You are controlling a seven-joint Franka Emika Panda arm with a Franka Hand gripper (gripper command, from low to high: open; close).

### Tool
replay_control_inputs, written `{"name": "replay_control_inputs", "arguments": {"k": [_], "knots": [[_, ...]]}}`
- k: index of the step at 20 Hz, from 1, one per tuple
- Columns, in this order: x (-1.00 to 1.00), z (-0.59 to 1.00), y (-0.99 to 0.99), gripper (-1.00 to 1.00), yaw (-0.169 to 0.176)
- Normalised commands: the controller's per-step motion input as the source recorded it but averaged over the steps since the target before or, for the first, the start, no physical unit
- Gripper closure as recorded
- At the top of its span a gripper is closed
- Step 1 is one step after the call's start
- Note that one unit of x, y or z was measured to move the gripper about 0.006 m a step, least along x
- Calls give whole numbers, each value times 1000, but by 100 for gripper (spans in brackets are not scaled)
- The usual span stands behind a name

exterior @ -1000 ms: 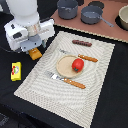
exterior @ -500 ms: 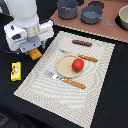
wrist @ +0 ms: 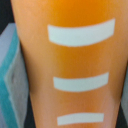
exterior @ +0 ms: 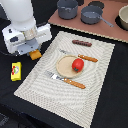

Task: Interact with the objects in diverse but meaningful ways.

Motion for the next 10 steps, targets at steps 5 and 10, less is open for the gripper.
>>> {"name": "replay_control_inputs", "arguments": {"k": [5, 10], "knots": [[-126, 997, 549, 100, -7], [347, 1000, 786, 100, 0]]}}
